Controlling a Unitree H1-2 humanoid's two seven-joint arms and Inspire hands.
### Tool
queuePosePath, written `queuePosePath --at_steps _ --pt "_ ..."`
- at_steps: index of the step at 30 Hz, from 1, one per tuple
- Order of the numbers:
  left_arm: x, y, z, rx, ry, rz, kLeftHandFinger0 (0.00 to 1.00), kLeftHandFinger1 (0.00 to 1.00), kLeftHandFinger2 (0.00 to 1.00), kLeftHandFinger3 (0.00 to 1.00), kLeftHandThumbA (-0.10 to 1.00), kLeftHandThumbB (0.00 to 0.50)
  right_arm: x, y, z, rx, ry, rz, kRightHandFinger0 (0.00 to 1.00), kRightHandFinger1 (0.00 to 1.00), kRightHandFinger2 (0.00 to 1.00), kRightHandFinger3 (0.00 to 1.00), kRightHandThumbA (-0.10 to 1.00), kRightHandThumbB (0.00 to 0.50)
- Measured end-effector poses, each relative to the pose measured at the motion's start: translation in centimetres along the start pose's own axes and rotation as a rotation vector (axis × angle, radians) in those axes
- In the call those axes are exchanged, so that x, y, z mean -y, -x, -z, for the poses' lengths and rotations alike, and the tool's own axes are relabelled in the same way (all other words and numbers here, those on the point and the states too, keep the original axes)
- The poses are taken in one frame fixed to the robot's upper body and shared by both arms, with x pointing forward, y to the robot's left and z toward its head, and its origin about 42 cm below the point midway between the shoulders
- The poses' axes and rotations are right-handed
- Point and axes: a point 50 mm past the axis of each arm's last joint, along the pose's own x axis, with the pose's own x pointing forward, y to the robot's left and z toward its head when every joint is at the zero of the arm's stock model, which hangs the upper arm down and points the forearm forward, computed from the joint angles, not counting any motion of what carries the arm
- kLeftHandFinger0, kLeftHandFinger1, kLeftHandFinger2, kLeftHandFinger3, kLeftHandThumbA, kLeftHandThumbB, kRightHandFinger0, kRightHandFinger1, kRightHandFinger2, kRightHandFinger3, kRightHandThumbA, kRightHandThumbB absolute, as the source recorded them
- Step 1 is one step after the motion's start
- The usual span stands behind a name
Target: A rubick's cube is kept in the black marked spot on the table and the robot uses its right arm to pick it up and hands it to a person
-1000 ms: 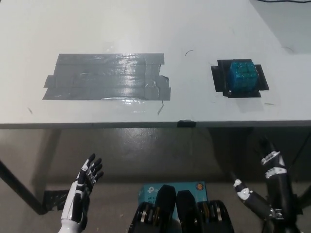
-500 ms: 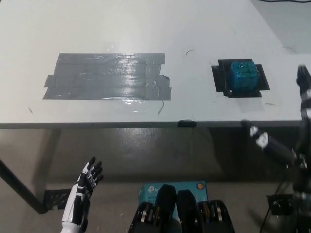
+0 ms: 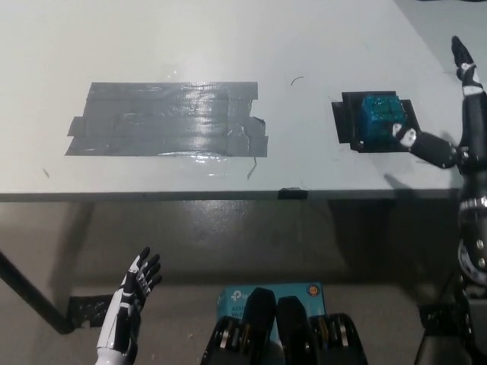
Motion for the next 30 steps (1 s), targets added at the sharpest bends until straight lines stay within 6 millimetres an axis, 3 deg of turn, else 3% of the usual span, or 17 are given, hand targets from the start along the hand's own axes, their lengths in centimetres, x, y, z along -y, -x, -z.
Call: queuePosePath --at_steps 1,3,8,12,18,21,30 --pt "0.0 0.0 0.0 0.001 0.000 0.000 1.00 1.00 1.00 1.00 1.00 0.020 -0.2 -0.6 0.2 -0.026 0.002 -0.006 1.00 1.00 1.00 1.00 0.86 0.452" --pt "0.0 -0.1 -0.1 0.003 -0.001 0.001 1.00 1.00 1.00 1.00 1.00 0.018 -0.6 -2.0 0.5 -0.074 0.004 -0.016 1.00 1.00 1.00 1.00 0.84 0.484" --pt "0.0 -0.3 -0.2 0.010 -0.003 0.002 1.00 1.00 1.00 1.00 1.00 0.011 -1.7 -6.1 0.7 -0.183 0.003 -0.037 1.00 1.00 1.00 1.00 0.87 0.500" --pt "0.0 -0.5 -0.4 0.017 -0.005 0.004 1.00 1.00 1.00 1.00 1.00 0.013 -2.5 -7.5 1.2 -0.245 0.011 -0.058 1.00 1.00 1.00 1.00 0.90 0.493" --pt "0.0 -0.8 -0.5 0.025 -0.009 0.008 1.00 1.00 1.00 1.00 1.00 0.017 -3.8 -8.6 3.3 -0.362 0.011 -0.104 1.00 1.00 1.00 1.00 0.95 0.500" --pt "0.0 -0.8 -0.5 0.026 -0.009 0.008 1.00 1.00 1.00 1.00 1.00 0.008 -4.5 -8.8 4.4 -0.419 0.012 -0.125 1.00 1.00 1.00 1.00 0.93 0.479" --pt "0.0 -0.9 -0.6 0.030 -0.010 0.008 1.00 1.00 1.00 1.00 1.00 0.013 -5.5 -9.6 5.8 -0.507 0.011 -0.151 1.00 1.00 1.00 1.00 0.91 0.454"
